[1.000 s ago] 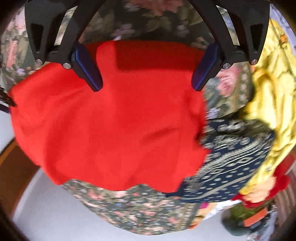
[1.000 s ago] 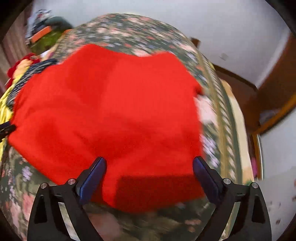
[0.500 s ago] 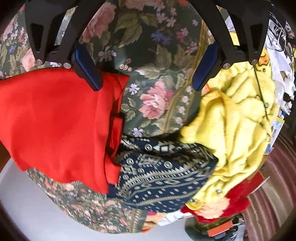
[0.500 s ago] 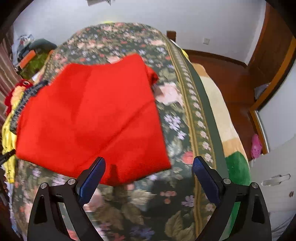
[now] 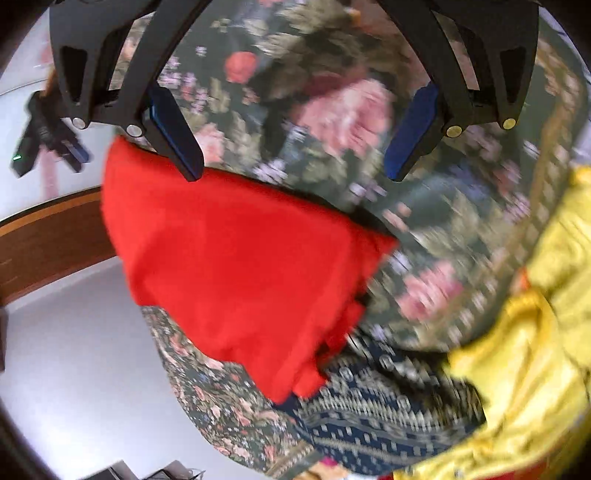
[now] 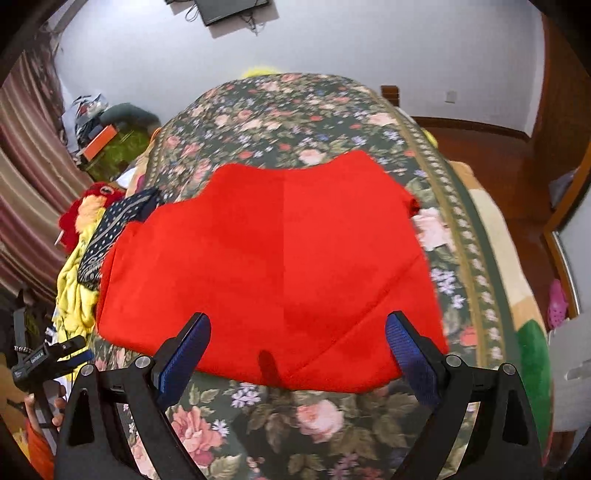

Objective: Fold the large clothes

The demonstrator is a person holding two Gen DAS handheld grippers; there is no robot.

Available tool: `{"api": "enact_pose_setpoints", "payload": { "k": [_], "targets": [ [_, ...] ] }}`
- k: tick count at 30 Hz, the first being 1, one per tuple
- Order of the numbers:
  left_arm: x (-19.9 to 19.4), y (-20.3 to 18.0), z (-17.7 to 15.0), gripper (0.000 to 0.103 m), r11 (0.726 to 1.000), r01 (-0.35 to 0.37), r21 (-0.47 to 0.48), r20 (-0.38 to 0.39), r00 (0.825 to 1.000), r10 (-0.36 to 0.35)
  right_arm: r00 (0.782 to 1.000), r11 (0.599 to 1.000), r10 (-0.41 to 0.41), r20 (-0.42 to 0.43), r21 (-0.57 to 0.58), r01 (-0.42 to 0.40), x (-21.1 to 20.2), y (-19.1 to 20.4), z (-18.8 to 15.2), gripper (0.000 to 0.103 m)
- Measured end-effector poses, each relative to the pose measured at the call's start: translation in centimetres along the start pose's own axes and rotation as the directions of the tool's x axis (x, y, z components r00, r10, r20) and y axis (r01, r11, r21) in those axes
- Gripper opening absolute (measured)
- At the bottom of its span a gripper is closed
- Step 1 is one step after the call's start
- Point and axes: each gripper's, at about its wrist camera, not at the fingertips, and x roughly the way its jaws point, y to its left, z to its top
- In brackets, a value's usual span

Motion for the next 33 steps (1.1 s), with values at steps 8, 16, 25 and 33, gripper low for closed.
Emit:
{"api": "enact_pose_setpoints", "payload": {
  "k": [8,16,25,33],
  "targets": [
    [3.6,-0.5,1.3,0.099,0.982,0.171,-0.076,-0.030,0.984,-0.174,0.999,0.999,-0.001,-0.055,-0.041,-0.001,2.4,1.1,-0.6,0.095],
    [7.7,-0.4,5.6,0.097,0.972,0.213,-0.102,0.051,0.977,-0.209,0.998,0.999,0.013,-0.068,-0.029,-0.015,3.3,1.5,-0.2,0.095],
    [6.9,-2.3,7.7,0.012,1.000,0.004,-0.005,0.176,0.984,-0.003,0.998,0.997,0.002,-0.060,-0.081,-0.007,3.1,4.0,1.0,0.095],
    [-1.6,-6.9,7.7,0.010,0.983,-0.102,0.151,0.410,0.911,0.032,0.997,0.973,0.045,-0.062,-0.223,-0.058,4.3,11.2,3.0,0.095]
  ]
}}
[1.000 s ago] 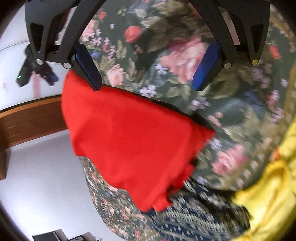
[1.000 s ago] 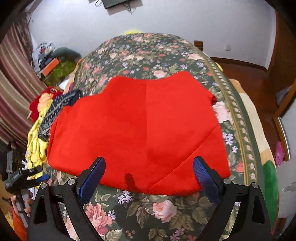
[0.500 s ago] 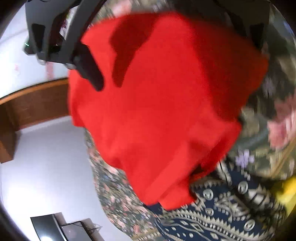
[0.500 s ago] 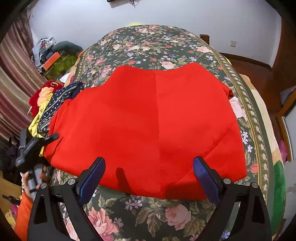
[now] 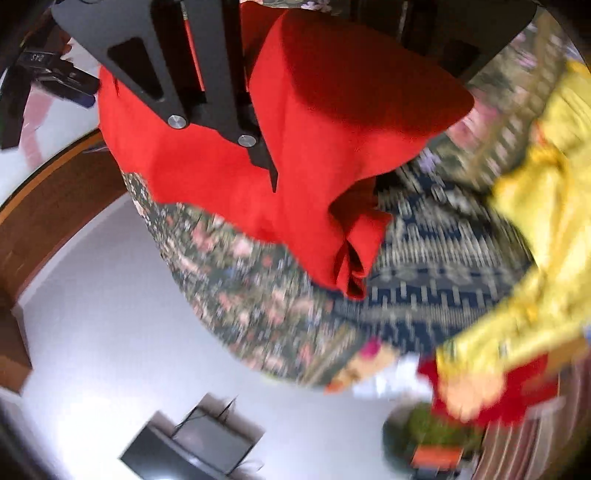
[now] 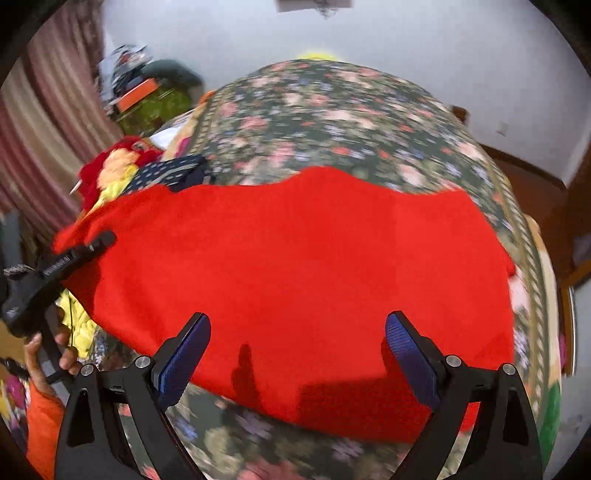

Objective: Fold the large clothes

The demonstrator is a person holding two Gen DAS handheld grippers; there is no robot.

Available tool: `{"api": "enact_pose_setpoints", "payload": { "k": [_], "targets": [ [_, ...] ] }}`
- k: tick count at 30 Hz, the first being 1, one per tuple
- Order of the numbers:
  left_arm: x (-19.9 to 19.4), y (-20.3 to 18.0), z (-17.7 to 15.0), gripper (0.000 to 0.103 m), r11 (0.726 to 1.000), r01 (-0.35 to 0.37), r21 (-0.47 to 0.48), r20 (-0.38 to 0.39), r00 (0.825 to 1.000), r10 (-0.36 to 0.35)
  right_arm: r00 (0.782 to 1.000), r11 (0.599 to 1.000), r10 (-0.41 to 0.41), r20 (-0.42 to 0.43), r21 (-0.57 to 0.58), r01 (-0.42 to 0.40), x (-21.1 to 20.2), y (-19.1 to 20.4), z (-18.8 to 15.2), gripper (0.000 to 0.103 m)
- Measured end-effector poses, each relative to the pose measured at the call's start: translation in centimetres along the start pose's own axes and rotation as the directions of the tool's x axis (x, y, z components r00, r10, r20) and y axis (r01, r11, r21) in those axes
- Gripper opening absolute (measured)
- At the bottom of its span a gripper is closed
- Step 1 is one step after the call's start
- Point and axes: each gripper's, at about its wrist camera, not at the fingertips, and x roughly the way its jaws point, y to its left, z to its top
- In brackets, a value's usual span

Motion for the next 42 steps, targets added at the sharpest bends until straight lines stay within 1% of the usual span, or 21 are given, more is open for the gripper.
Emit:
{"api": "enact_pose_setpoints", "payload": {
  "k": [3,6,7,8,10,13,16,17,19,22,23,26,27,29,31,33,35,37,39,41,42],
  "targets": [
    [-2.4,-0.8,1.5,0.009,0.998,-0.020,0.054,0.082,0.996,0.016,0.999,0.997,0.029,-0.036,-0.070,-0.031,2.4,3.4,0.5,0.095],
    [-4.6,-0.5,2.1,0.009,0.997,-0.033,0.070,0.133,0.991,0.024,0.989,0.989,0.057,-0.133,-0.126,-0.074,6.3,6.8,0.4,0.095],
    [-5.0,-0.5,2.1,0.009,0.997,-0.034,0.073,0.140,0.990,0.024,0.984,0.986,0.069,-0.162,-0.136,-0.091,7.5,7.6,0.2,0.095],
    [-5.1,-0.4,2.2,0.009,0.996,-0.035,0.077,0.142,0.990,0.024,0.981,0.985,0.074,-0.177,-0.142,-0.100,8.4,8.2,0.0,0.098],
    [-5.1,-0.6,2.2,0.009,0.994,-0.047,0.098,0.133,0.991,0.034,0.978,0.984,0.090,-0.189,-0.137,-0.117,9.8,9.0,-0.4,0.103],
    [-4.5,-1.3,1.9,0.009,0.989,-0.074,0.129,0.117,0.991,0.059,0.971,0.984,0.092,-0.221,-0.131,-0.123,10.6,9.1,-0.3,0.103],
    [-4.6,-2.7,1.8,0.008,0.987,-0.064,0.150,0.118,0.992,0.046,0.964,0.982,0.143,-0.225,-0.092,-0.167,8.8,8.0,0.2,0.103],
    [-4.7,-3.3,2.0,0.008,0.986,-0.048,0.158,0.119,0.992,0.029,0.966,0.981,0.165,-0.200,-0.065,-0.181,7.4,6.9,0.3,0.103],
    [-4.8,-5.4,2.5,0.007,0.983,-0.020,0.182,0.125,0.992,-0.003,0.975,0.984,0.167,-0.144,-0.040,-0.174,5.0,5.4,0.3,0.103],
    [-4.7,-9.8,3.2,0.005,0.967,0.019,0.256,0.137,0.989,-0.055,0.991,0.992,0.125,-0.046,-0.007,-0.126,0.8,2.0,-0.1,0.103],
    [-4.6,-11.3,3.3,0.004,0.960,0.033,0.277,0.138,0.988,-0.073,0.995,0.995,0.099,-0.005,0.022,-0.099,-1.0,0.2,-0.4,0.103],
    [-3.6,-16.7,3.0,0.004,0.933,0.087,0.348,0.126,0.982,-0.139,0.997,0.993,0.036,0.064,0.108,-0.043,-5.0,-4.3,-1.9,0.103],
    [-3.0,-18.9,2.5,0.004,0.919,0.113,0.377,0.114,0.979,-0.167,0.997,0.991,0.016,0.079,0.134,-0.027,-6.0,-5.6,-2.5,0.103],
    [-2.1,-21.7,1.4,0.004,0.898,0.156,0.412,0.078,0.976,-0.205,0.994,0.981,-0.029,0.102,0.192,0.009,-8.0,-8.4,-3.8,0.103],
    [-0.4,-24.9,-0.9,0.004,0.865,0.202,0.460,0.016,0.972,-0.235,0.991,0.968,-0.071,0.111,0.247,0.041,-9.5,-10.9,-5.3,0.103],
    [1.4,-27.0,-3.0,0.004,0.839,0.233,0.491,-0.057,0.970,-0.236,0.989,0.952,-0.102,0.110,0.300,0.064,-10.5,-13.3,-6.8,0.103],
    [4.0,-28.6,-6.3,0.004,0.810,0.283,0.514,-0.177,0.959,-0.223,0.988,0.937,-0.118,0.099,0.340,0.078,-11.2,-15.2,-8.2,0.103],
    [6.1,-29.1,-9.5,0.004,0.780,0.310,0.543,-0.273,0.944,-0.185,0.989,0.926,-0.120,0.091,0.369,0.079,-11.6,-16.3,-9.3,0.103],
    [7.9,-28.9,-12.8,0.004,0.744,0.317,0.588,-0.364,0.925,-0.106,0.990,0.919,-0.118,0.081,0.388,0.077,-11.6,-16.8,-10.1,0.103],
    [8.8,-28.5,-14.9,0.004,0.713,0.319,0.624,-0.419,0.907,-0.039,0.990,0.918,-0.116,0.074,0.389,0.078,-11.4,-17.0,-10.5,0.103],
    [8.8,-28.2,-15.6,0.005,0.698,0.321,0.640,-0.429,0.903,-0.022,0.991,0.919,-0.115,0.073,0.387,0.079,-11.5,-17.0,-10.6,0.103]
  ]
}}
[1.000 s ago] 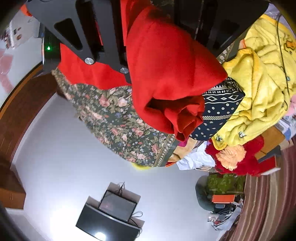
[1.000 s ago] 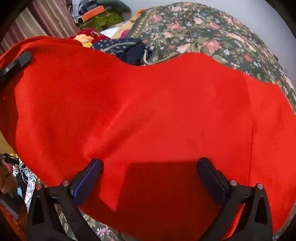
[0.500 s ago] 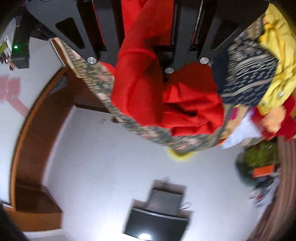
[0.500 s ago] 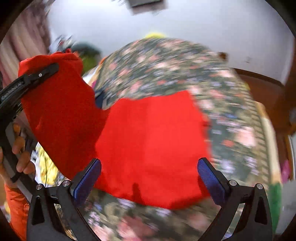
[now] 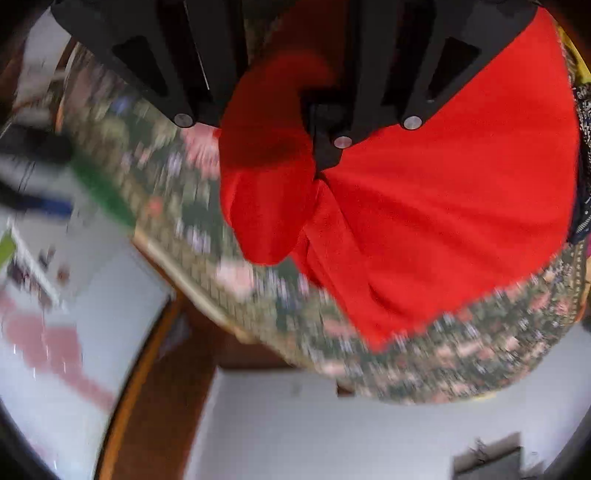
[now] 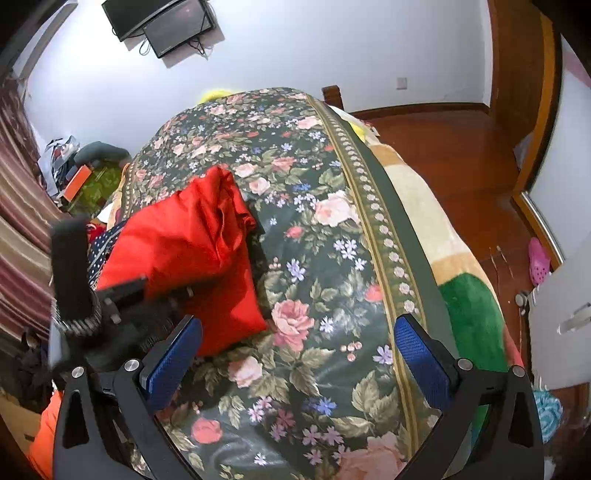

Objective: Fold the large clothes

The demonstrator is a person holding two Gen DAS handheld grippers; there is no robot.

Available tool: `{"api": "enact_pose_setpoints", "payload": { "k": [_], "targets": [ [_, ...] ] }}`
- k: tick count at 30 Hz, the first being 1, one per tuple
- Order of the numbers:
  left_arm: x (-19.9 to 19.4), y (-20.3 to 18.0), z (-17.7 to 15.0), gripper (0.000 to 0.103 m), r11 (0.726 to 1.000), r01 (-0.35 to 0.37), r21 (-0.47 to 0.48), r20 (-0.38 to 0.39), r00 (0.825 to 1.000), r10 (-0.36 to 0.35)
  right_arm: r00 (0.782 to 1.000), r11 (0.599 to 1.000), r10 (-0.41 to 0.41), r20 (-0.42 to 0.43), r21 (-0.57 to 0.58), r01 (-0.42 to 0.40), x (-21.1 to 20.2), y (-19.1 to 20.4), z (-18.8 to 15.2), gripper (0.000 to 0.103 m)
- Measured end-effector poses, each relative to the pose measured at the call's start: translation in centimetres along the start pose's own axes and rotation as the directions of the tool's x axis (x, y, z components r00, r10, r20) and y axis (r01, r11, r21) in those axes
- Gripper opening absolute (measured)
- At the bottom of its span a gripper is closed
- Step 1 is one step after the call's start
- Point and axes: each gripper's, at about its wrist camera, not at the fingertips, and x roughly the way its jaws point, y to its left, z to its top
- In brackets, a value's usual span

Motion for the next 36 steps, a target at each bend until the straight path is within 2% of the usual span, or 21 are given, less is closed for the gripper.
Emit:
{"api": "enact_pose_setpoints", "payload": {
  "k": [1,3,4,5,7,8,10,12,14,16,18,20,24,28,31,33,36],
  "targets": [
    [-0.1,-0.2,-0.6,0.006,1.000,0.003,0.015,-0.006,1.000,-0.003,1.000,1.000,0.000,-0.001,-0.004,0.000,0.1,0.2,-0.1,0.103],
    [-1.2,-0.3,-1.8,0.019,0.998,0.043,0.034,-0.019,0.999,-0.043,1.000,1.000,0.008,0.003,-0.013,-0.008,0.2,0.5,-0.1,0.103],
    [-1.6,-0.3,-2.1,0.038,0.997,0.068,0.038,-0.032,0.997,-0.067,1.000,1.000,0.013,0.005,-0.016,-0.013,0.2,0.7,-0.1,0.103],
    [-2.1,-0.1,-2.5,0.053,0.995,0.097,0.035,-0.045,0.994,-0.095,1.000,1.000,0.019,0.007,-0.021,-0.019,0.2,1.1,0.1,0.103],
    [-4.2,0.2,-3.2,0.059,0.990,0.140,0.030,-0.039,0.990,-0.138,0.999,0.999,0.031,0.011,-0.026,-0.031,0.3,1.6,0.2,0.103],
    [-5.4,0.4,-3.7,0.061,0.990,0.135,0.037,-0.025,0.991,-0.134,0.999,0.999,0.042,0.013,-0.033,-0.041,0.3,2.2,0.4,0.103],
    [-7.4,0.8,-3.9,0.065,0.995,0.087,0.044,0.007,0.996,-0.087,0.998,0.997,0.058,0.015,-0.045,-0.057,0.4,3.0,0.7,0.103],
    [-10.0,2.1,-4.0,0.068,0.999,0.036,0.026,0.071,0.997,-0.038,0.996,0.994,0.087,0.013,-0.063,-0.086,0.7,4.3,1.1,0.103],
    [-11.3,4.0,-3.6,0.081,1.000,-0.009,-0.013,0.113,0.994,0.011,0.994,0.990,0.113,0.008,-0.083,-0.112,1.3,5.9,1.6,0.103],
    [-12.9,6.3,-3.6,0.090,0.994,-0.091,-0.060,0.161,0.982,0.099,0.991,0.986,0.136,-0.002,-0.102,-0.135,2.1,7.3,1.9,0.103],
    [-13.5,8.2,-3.6,0.092,0.984,-0.152,-0.095,0.178,0.970,0.167,0.987,0.979,0.160,-0.027,-0.120,-0.162,3.5,8.8,2.3,0.103],
    [-12.8,10.4,-3.9,0.092,0.970,-0.193,-0.144,0.138,0.967,0.213,0.981,0.974,0.182,-0.072,-0.126,-0.190,5.5,10.2,2.6,0.103],
    [-9.6,12.4,-5.8,0.092,0.968,-0.178,-0.179,0.011,0.983,0.182,0.966,0.964,0.195,-0.171,-0.150,-0.221,9.7,12.0,3.7,0.103],
    [-7.7,12.3,-8.1,0.093,0.973,-0.145,-0.182,-0.018,0.989,0.144,0.966,0.966,0.119,-0.231,-0.198,-0.166,13.8,12.8,5.5,0.103],
    [-7.7,12.4,-9.4,0.096,0.968,-0.135,-0.212,0.003,0.990,0.139,0.975,0.962,-0.012,-0.221,-0.269,-0.049,16.2,11.3,6.8,0.103],
    [-7.4,12.7,-9.7,0.096,0.966,-0.124,-0.227,0.000,0.992,0.127,0.975,0.960,0.003,-0.220,-0.271,-0.064,16.6,9.3,7.4,0.103],
    [-7.1,12.6,-10.3,0.096,0.968,-0.107,-0.225,0.006,0.994,0.111,0.976,0.972,0.060,-0.210,-0.209,-0.104,15.8,5.9,7.8,0.103]
  ]
}}
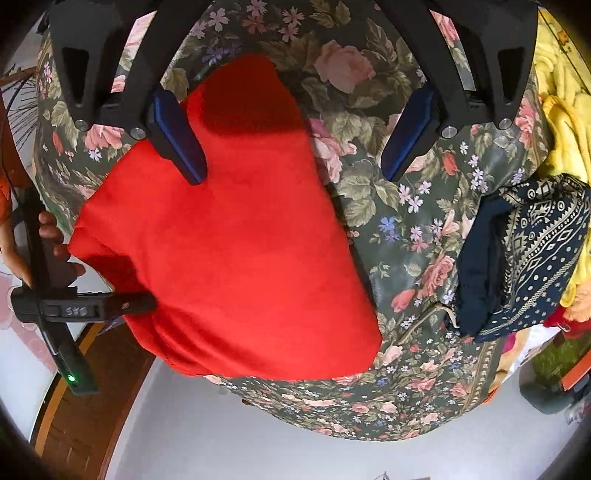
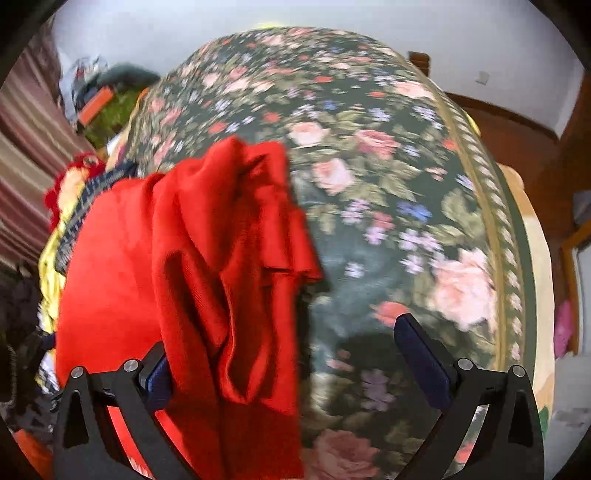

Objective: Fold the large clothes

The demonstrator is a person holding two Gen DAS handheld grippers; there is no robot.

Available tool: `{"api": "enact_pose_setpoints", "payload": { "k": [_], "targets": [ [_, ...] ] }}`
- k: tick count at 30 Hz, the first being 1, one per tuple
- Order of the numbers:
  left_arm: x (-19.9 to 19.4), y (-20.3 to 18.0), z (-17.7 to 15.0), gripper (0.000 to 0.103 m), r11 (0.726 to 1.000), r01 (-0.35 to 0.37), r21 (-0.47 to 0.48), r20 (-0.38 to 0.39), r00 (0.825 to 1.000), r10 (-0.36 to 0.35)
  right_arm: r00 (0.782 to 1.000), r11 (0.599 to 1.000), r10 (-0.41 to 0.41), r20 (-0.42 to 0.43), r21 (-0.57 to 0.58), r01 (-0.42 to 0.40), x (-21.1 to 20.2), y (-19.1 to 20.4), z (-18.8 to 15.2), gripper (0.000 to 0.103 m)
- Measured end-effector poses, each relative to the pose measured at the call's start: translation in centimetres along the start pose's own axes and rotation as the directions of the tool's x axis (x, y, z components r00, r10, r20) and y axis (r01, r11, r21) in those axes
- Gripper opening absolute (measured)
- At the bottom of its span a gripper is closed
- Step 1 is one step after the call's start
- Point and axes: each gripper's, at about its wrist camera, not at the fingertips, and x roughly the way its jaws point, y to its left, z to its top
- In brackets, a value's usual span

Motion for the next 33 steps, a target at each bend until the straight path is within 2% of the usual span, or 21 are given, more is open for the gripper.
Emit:
{"api": "enact_pose_setpoints", "payload": {
  "k": [2,5,7,11,13,14,18,23,24,27,29,33],
  "targets": [
    [0.3,-0.4,0.1,0.096,1.000,-0.005,0.015,-0.004,1.000,0.005,0.999,1.000,-0.030,0.029,0.009,0.029,-1.1,-0.7,-0.7,0.103],
    [0.9,-1.6,-0.2,0.096,0.998,-0.034,0.060,-0.017,0.999,0.035,0.989,0.993,-0.115,0.098,-0.010,0.116,-3.2,0.4,-1.9,0.103],
    [1.1,-2.5,-0.5,0.096,0.994,-0.057,0.096,-0.015,0.998,0.058,0.986,0.994,-0.106,0.126,-0.028,0.110,-4.6,2.2,-2.9,0.103],
    [1.2,-3.1,-0.9,0.096,0.992,-0.075,0.102,-0.011,0.997,0.077,0.993,0.993,0.011,0.114,-0.118,0.002,-5.4,5.8,-4.7,0.103],
    [1.2,-2.8,-1.0,0.096,0.994,-0.073,0.079,-0.012,0.997,0.074,0.996,0.991,0.016,0.084,-0.136,-0.004,-4.6,6.5,-5.2,0.103],
    [1.2,-2.6,-1.0,0.096,0.995,-0.072,0.071,-0.012,0.997,0.073,0.998,0.989,-0.011,0.056,-0.146,0.019,-3.7,6.6,-5.7,0.103],
    [0.5,-2.5,-1.4,0.096,0.995,-0.090,0.053,0.003,0.996,0.090,0.995,0.990,-0.091,-0.033,-0.115,0.086,-1.6,4.3,-7.3,0.103],
    [-0.6,-2.6,-2.0,0.096,0.994,-0.087,0.068,0.016,0.996,0.086,0.998,1.000,0.000,-0.061,0.009,0.000,-3.0,0.2,-9.3,0.103],
    [-0.9,-2.5,-1.9,0.096,0.994,-0.083,0.072,0.008,0.997,0.083,0.998,1.000,-0.018,-0.064,0.013,0.019,-3.3,-0.1,-9.5,0.103],
    [-2.1,-2.3,-1.2,0.096,0.995,-0.077,0.068,0.014,0.997,0.076,0.997,0.998,-0.056,-0.043,-0.007,0.056,-4.9,-0.2,-9.7,0.103],
    [-3.1,-1.7,-0.4,0.096,0.993,-0.100,0.055,0.036,0.994,0.099,0.997,0.997,-0.077,-0.010,-0.017,0.077,-6.2,0.2,-9.2,0.103],
    [-4.3,0.0,1.2,0.096,0.989,-0.149,0.023,0.077,0.986,0.147,0.997,0.999,-0.032,0.071,-0.034,0.035,-8.5,1.5,-7.9,0.103]
  ]
}}
